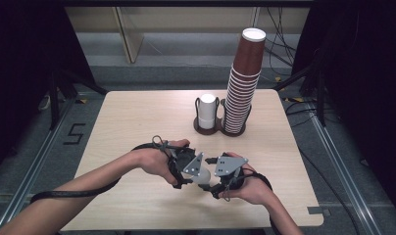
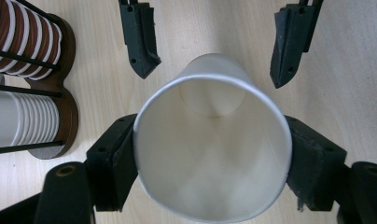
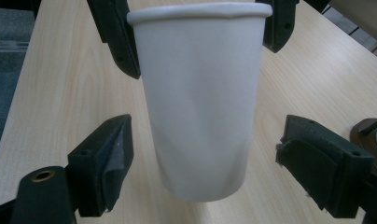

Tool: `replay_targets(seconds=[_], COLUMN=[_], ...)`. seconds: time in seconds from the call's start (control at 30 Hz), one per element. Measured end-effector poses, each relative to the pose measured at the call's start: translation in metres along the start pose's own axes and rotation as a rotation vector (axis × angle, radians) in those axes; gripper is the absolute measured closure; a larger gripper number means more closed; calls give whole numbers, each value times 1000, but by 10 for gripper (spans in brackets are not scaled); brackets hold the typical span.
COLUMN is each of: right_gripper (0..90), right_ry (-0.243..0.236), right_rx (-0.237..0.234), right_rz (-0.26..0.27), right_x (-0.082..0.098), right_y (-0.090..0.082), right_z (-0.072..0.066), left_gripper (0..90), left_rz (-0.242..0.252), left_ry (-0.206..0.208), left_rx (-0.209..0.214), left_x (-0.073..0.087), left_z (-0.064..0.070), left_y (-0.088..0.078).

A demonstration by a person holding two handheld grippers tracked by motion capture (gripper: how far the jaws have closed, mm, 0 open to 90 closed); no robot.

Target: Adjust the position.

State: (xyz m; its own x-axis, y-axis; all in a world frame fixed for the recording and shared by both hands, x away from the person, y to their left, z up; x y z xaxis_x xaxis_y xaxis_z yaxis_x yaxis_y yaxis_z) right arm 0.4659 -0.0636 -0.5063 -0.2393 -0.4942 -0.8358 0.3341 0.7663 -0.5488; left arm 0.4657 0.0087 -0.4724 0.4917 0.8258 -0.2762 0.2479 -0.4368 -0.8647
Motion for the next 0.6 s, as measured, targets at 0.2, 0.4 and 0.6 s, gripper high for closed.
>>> replay_targets(seconds=[0.2,0.4,0.6], right_gripper=[182,187,199], right_ry=[18,1,1], right_rx=[-18,-17,-28], right_rz=[-14,-5,-17], right_x=[1,-2,0], right_y=[3,6,7], right_z=[-4,-2,-3], left_gripper=[267,267,267], left_rz=[-3,-9,-3], left_ry=[6,20,25], left_rx=[2,6,12], left_x=[0,0,-5], left_z=[0,-3,-2], left_y=[-1,-2,1])
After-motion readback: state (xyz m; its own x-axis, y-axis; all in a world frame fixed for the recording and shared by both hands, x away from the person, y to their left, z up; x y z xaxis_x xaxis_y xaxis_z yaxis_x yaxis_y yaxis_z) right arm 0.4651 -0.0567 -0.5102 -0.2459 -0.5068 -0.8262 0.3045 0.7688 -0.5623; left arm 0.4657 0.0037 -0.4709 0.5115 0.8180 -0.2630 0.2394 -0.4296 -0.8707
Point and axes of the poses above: each handheld gripper's, and its own axes: y roughly forward along the jaws, x roughly out of its underside, z roughly to its right, the point moved 10 cm from there along y, roughly forward along the jaws, and after that the axes turned 15 degrees about y, right-handed, at the moved point
